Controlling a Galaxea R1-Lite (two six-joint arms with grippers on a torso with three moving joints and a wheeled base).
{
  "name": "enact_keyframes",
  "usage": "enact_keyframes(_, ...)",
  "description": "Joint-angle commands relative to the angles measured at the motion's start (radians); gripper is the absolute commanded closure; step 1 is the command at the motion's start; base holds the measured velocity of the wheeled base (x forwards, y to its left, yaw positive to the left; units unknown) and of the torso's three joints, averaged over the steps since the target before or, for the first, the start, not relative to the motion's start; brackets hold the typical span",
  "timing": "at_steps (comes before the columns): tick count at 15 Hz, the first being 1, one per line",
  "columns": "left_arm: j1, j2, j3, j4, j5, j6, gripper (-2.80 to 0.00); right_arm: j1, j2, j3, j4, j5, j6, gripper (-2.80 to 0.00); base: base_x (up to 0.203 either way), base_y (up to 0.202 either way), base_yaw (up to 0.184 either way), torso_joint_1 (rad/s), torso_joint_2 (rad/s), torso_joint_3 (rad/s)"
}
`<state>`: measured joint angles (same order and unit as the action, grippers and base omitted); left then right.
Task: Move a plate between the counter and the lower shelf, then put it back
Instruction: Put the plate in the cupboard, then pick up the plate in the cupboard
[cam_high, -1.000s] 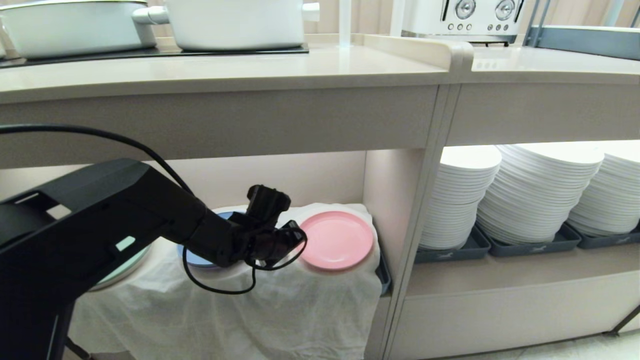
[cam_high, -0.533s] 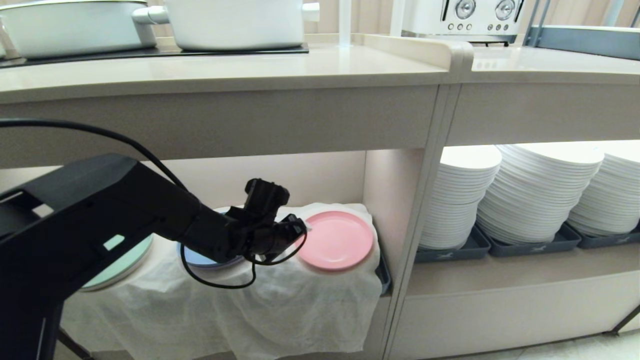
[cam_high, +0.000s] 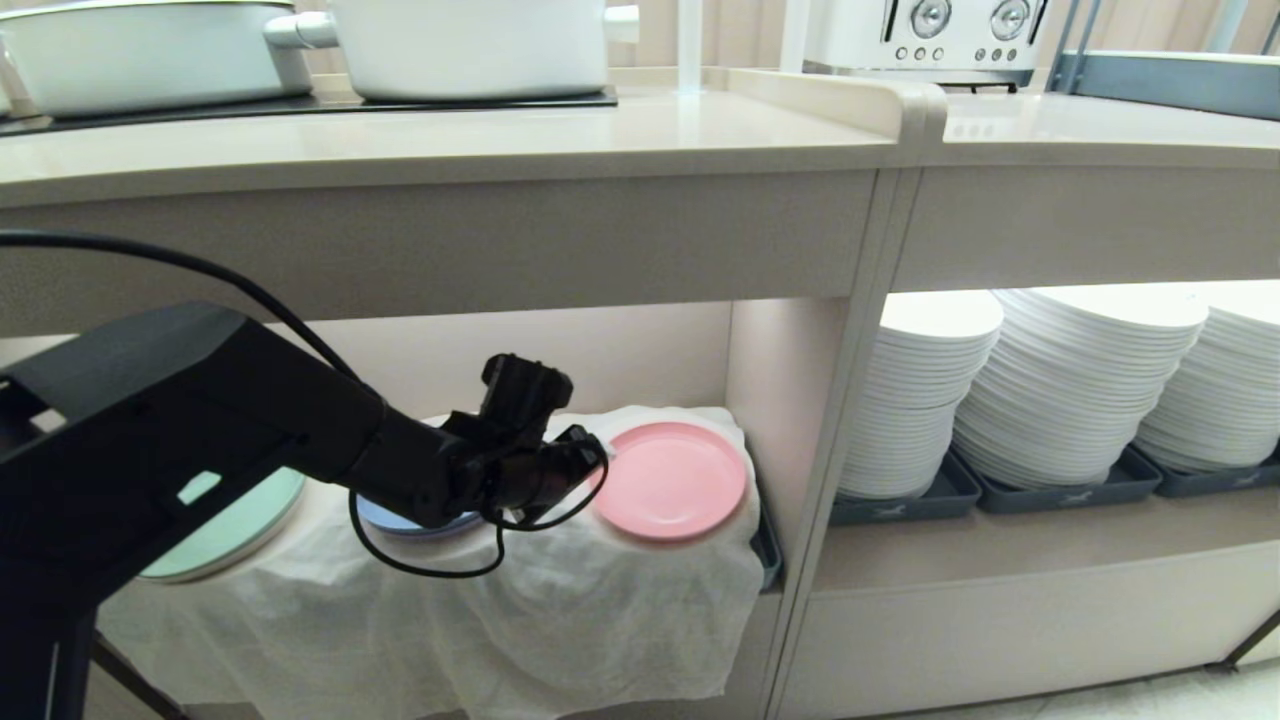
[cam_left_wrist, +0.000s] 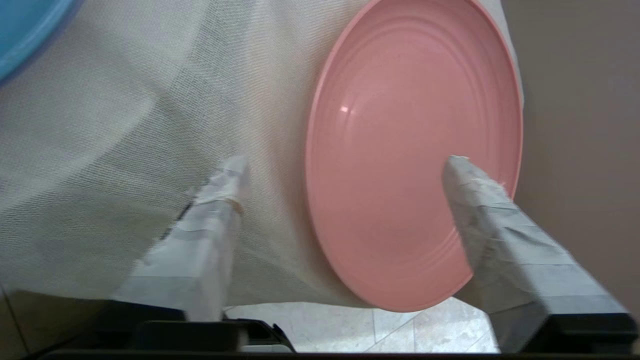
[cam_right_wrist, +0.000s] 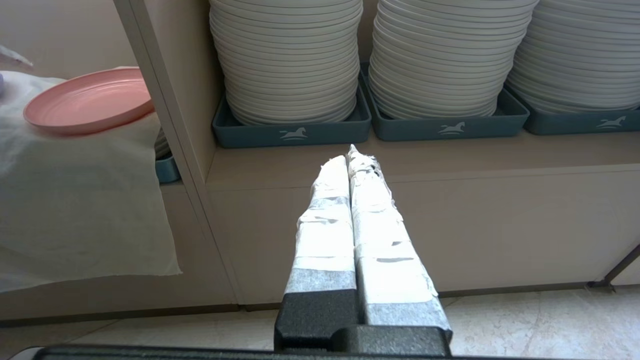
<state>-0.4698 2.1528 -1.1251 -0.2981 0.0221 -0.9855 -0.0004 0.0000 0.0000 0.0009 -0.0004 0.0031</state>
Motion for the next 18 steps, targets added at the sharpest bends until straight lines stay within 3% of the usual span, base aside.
enact_keyframes(1, 0.0, -0.006, 0.005, -0.003, 0.002, -0.005, 0.0, -0.001, 0.0, 0.0, 0.0, 0.0, 0.0, 0.0, 0.0, 0.0, 0.0, 0.0, 0.0, 0.0)
enact_keyframes(8, 0.006, -0.076, 0.107, 0.002, 0.002, 0.001, 0.0, -0.001, 0.0, 0.0, 0.0, 0.0, 0.0, 0.0, 0.0, 0.0, 0.0, 0.0, 0.0, 0.0)
enact_keyframes(16, 0.007, -0.27, 0.342, 0.006, 0.009, 0.004, 0.0, 0.0, 0.0, 0.0, -0.001, 0.0, 0.0, 0.0, 0.0, 0.0, 0.0, 0.0, 0.0, 0.0)
enact_keyframes(18, 0.008, -0.33, 0.411, 0.006, 0.011, 0.03, 0.0, 0.0, 0.0, 0.0, -0.001, 0.0, 0.0, 0.0, 0.0, 0.0, 0.0, 0.0, 0.0, 0.0)
